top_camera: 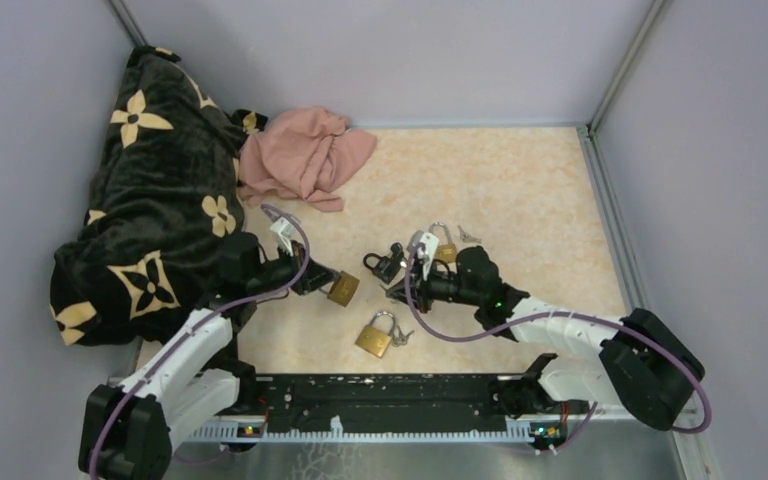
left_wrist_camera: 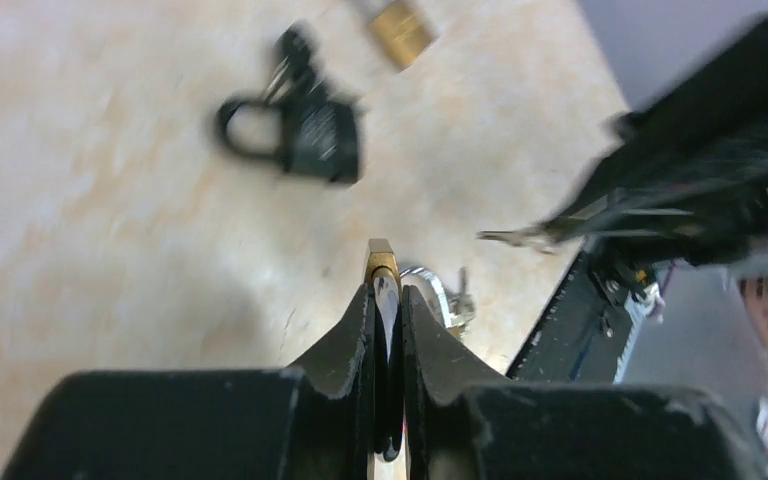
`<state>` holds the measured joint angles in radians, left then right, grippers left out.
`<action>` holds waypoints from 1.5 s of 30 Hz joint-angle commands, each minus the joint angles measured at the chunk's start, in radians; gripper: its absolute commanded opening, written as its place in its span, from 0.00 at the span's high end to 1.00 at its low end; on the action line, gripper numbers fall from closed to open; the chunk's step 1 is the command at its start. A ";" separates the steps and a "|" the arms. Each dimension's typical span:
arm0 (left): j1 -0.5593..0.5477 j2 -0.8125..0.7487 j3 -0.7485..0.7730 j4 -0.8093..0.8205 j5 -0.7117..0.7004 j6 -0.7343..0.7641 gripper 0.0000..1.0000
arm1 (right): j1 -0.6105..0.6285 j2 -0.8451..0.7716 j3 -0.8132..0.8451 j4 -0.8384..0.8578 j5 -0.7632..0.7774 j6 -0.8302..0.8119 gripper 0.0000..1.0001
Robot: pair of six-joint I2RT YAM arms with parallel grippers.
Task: Lock with the key
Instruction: Place the lock at the center of the board, then place the key at the center of the board.
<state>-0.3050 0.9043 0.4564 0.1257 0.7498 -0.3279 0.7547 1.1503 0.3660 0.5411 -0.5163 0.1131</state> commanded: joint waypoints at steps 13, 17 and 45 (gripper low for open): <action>0.050 0.014 -0.305 -0.040 -0.685 -0.352 1.00 | 0.161 0.467 0.492 -0.140 -0.017 0.188 1.00; 0.050 -0.004 -0.302 0.004 -0.673 -0.337 0.70 | 0.161 0.547 0.557 -0.158 -0.031 0.201 1.00; 0.256 -0.218 -0.290 0.058 -0.764 -0.225 0.01 | 0.133 1.034 1.094 -0.513 -0.009 0.129 1.00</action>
<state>-0.0551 0.6933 0.1829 0.1421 -0.0364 -0.5533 0.8974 2.1456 1.3823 0.0563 -0.5400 0.2707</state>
